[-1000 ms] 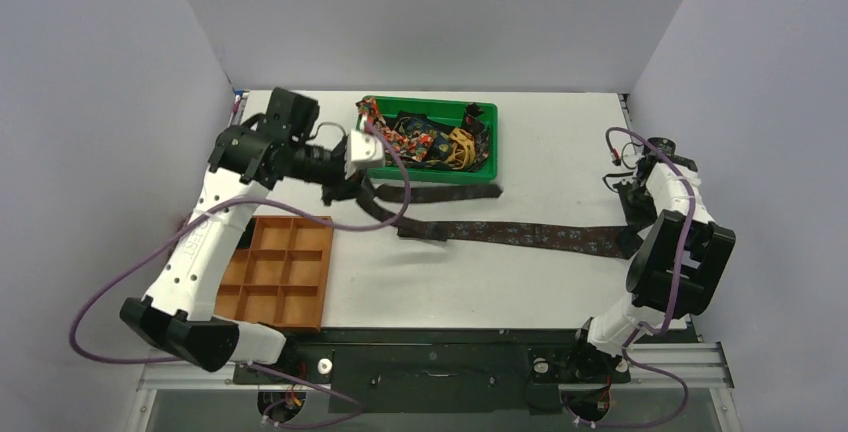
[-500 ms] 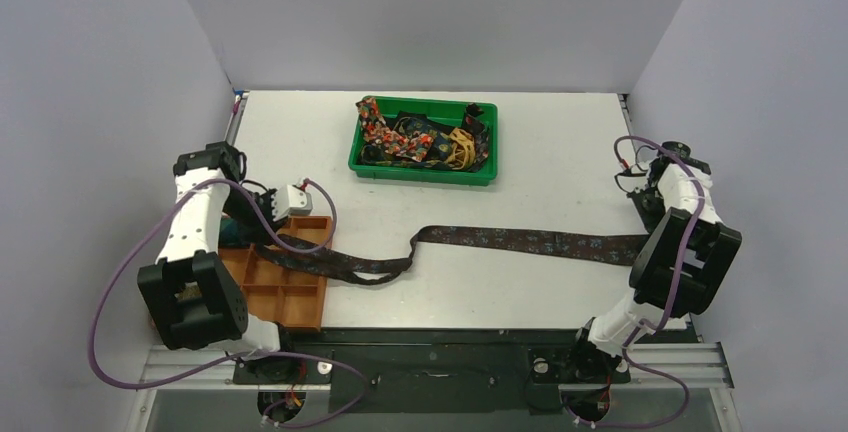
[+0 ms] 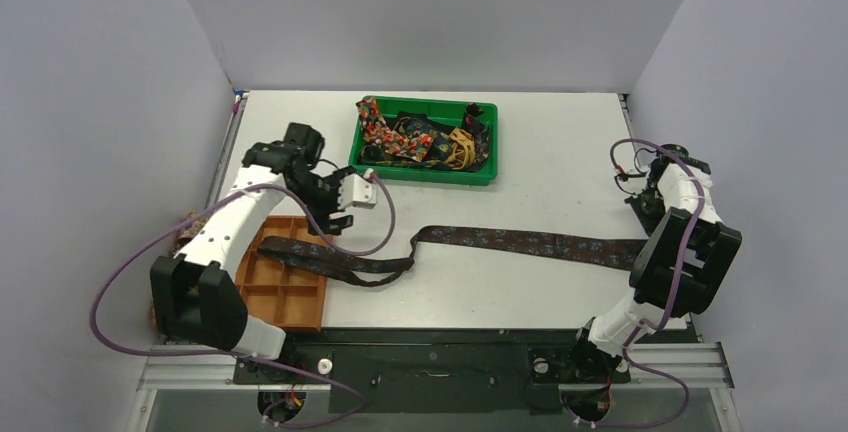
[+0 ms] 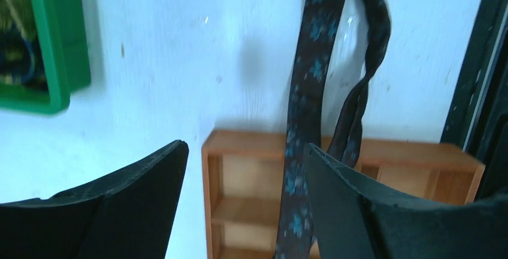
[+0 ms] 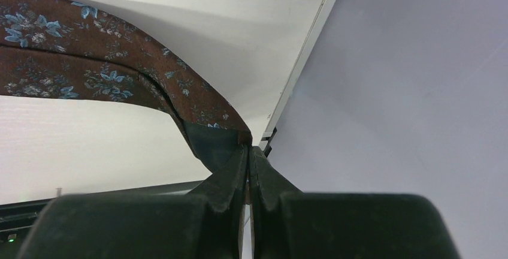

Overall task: Roll the ties
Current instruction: Flatten out the tie at the center of the board.

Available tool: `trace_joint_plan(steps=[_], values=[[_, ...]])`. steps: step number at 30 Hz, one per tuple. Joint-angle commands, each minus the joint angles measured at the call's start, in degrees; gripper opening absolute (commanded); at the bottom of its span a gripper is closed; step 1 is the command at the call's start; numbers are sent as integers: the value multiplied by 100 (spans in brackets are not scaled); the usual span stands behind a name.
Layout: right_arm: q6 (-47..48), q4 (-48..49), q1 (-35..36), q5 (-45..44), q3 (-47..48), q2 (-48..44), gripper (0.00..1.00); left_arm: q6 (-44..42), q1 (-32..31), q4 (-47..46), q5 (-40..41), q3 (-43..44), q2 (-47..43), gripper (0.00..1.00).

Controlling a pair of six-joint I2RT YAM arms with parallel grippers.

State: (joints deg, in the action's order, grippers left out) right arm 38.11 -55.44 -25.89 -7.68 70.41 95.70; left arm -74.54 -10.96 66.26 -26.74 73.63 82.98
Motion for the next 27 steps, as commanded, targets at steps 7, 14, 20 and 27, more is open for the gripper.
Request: trace_joint_plan(steps=[7,14,20,27], values=[[-178,-341,-39,87,319,26,0,1135,-1503,-1012,-284,-520,1200,66],[-139,-360,-68,24,322,32,0,1795,-2314,-1862,135,-1015,1593,70],[-172,-413,-99,8,429,124,0,2442,-2737,-2733,946,-1282,1933,59],[31,-404,-124,-178,448,201,0,2647,-2497,-2159,1048,-946,1508,0]])
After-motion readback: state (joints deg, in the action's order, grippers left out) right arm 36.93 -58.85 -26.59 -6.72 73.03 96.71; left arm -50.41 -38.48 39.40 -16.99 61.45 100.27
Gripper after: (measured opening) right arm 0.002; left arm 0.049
